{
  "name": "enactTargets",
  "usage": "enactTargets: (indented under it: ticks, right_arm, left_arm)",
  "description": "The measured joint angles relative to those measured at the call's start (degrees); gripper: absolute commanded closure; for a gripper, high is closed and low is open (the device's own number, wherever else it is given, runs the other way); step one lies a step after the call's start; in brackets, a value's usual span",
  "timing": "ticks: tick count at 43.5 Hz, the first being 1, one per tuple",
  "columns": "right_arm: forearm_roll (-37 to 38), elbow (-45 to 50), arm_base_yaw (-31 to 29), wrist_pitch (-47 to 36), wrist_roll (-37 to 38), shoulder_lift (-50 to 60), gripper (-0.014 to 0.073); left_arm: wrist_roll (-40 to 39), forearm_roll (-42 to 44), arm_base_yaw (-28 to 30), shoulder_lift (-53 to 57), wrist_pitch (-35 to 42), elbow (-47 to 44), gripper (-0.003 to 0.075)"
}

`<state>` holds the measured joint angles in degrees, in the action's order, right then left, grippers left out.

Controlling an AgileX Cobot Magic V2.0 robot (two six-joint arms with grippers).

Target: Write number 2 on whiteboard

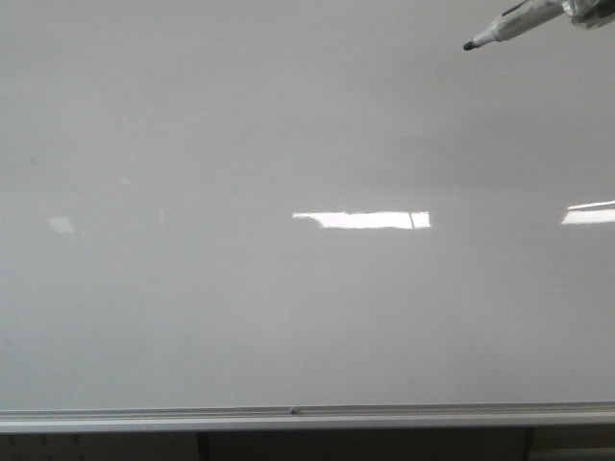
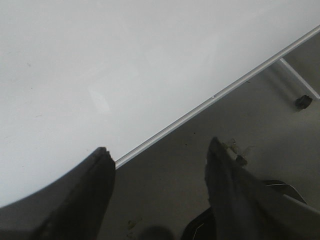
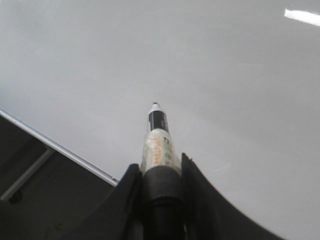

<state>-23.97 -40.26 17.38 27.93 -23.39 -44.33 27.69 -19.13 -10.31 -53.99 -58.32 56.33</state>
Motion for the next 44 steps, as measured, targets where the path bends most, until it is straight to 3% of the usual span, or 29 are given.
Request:
enactTargets:
  ticks: [10, 29, 44]
  right_arm:
    - [-2.19, 2.22, 2.79, -7.19, -2.34, -4.14, 0.0600]
    - [-2.77, 2.24, 2.95, -33.18, -2.67, -16.72, 0.0600]
    - [-2.77, 2.24, 2.95, -41.46, -2.67, -24.28, 0.0600]
  left_arm:
    - [-0.04, -0.84, 0.00, 0.00, 1.77, -0.09, 0.0321]
    - [-0.04, -0.97, 0.00, 0.00, 1.98, -0.09, 0.0321]
    - [-0.04, -0.97, 0.00, 0.00, 1.98, -0.09, 0.0321]
